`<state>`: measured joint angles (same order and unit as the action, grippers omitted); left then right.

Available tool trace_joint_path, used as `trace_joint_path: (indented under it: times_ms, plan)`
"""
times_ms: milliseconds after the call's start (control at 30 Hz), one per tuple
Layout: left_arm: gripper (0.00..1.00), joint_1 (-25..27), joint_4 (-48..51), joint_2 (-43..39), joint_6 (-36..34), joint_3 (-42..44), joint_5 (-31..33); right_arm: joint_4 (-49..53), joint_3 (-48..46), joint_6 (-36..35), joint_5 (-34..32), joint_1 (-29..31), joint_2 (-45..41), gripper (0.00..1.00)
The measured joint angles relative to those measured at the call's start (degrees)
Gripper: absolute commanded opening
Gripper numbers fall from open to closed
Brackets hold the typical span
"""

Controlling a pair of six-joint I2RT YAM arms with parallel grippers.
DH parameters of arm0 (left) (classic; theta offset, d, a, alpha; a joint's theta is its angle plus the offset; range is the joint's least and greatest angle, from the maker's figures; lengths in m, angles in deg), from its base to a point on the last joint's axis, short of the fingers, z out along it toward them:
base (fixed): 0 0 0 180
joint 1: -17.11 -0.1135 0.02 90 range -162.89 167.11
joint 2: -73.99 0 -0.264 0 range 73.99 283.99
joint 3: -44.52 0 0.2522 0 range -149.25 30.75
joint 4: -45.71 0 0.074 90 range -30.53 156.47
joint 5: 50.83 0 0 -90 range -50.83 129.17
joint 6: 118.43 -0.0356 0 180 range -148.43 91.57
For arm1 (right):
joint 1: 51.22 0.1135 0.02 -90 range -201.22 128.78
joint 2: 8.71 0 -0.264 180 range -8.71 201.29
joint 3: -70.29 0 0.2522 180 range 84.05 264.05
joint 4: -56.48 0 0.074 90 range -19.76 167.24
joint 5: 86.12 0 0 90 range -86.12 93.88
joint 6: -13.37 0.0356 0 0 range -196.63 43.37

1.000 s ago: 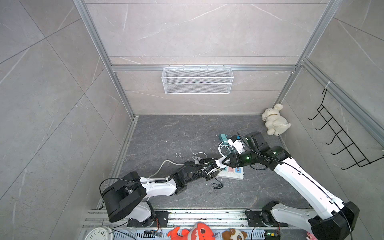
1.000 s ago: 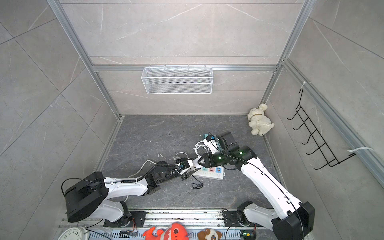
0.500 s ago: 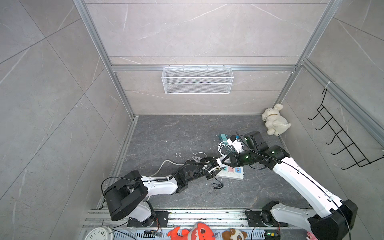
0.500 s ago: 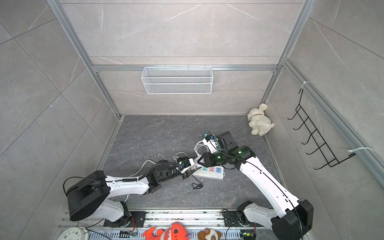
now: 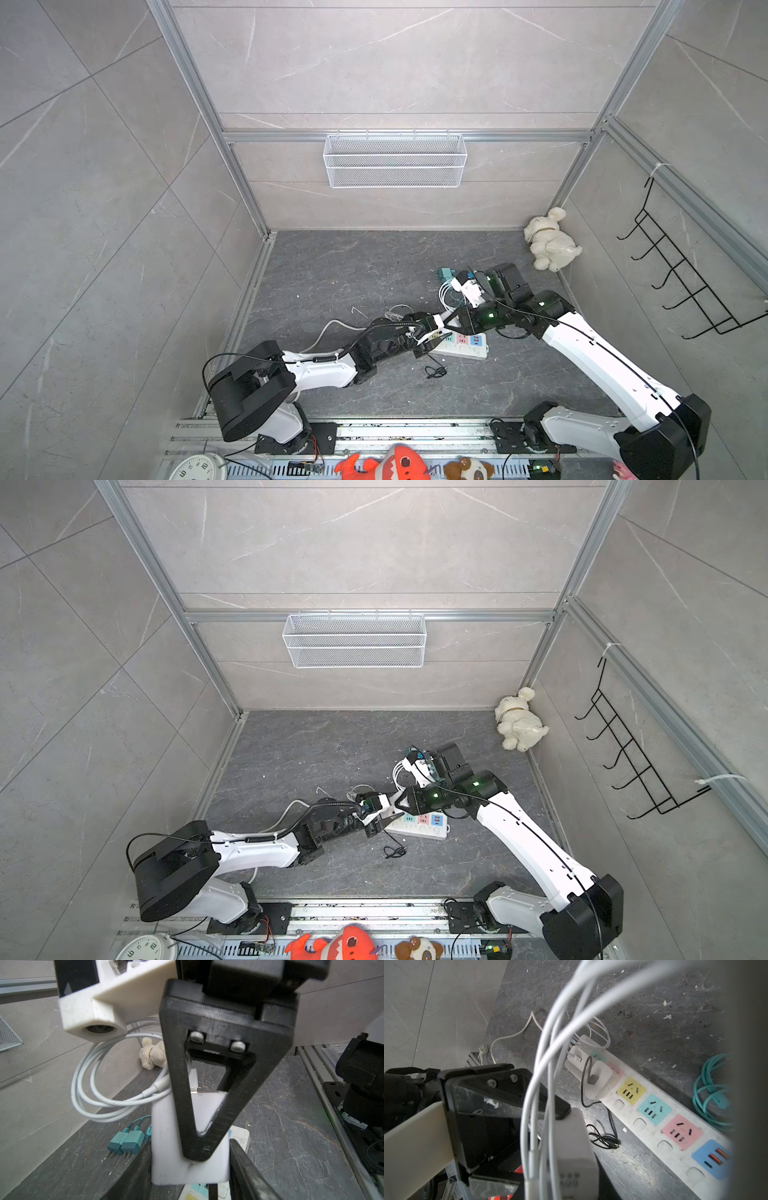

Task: Insert the plug
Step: 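Open the left gripper and draw it back while right gripper holds charger, then carry the white charger with the right gripper over the power strip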

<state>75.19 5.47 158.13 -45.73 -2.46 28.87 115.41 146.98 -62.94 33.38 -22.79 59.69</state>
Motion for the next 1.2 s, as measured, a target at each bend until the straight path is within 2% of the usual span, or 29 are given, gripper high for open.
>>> trace_joint_path:
  times_ms: [133,333,467,567,767,933,1200]
  plan:
    - [0.68,0.3,2.9,-2.6,-1.1,0.1,1.9,1.1,1.3,0.7,-1.4,0.2,0.9,0.18]
    - [0.71,0.4,12.9,-15.0,-2.8,0.4,6.3,5.0,7.5,0.6,-5.4,0.0,1.9,0.18]
    - [0.71,0.4,19.7,-22.8,-3.8,0.6,13.1,8.0,12.2,0.5,-9.6,-0.3,3.1,0.18]
    - [0.71,0.4,24.3,-25.4,-4.2,0.5,19.2,10.3,14.3,0.3,-13.5,-1.3,4.2,0.18]
    - [0.71,0.4,30.4,-25.2,-4.3,-0.5,26.0,13.8,15.6,0.2,-20.8,-3.3,4.9,0.18]
    - [0.70,0.4,32.2,-20.4,-3.8,-4.6,29.7,15.8,15.2,0.2,-25.2,-4.3,4.5,0.19]
    - [0.65,0.4,32.5,-16.6,-0.1,-6.0,38.7,18.7,9.9,1.4,-28.1,-4.7,1.4,0.19]
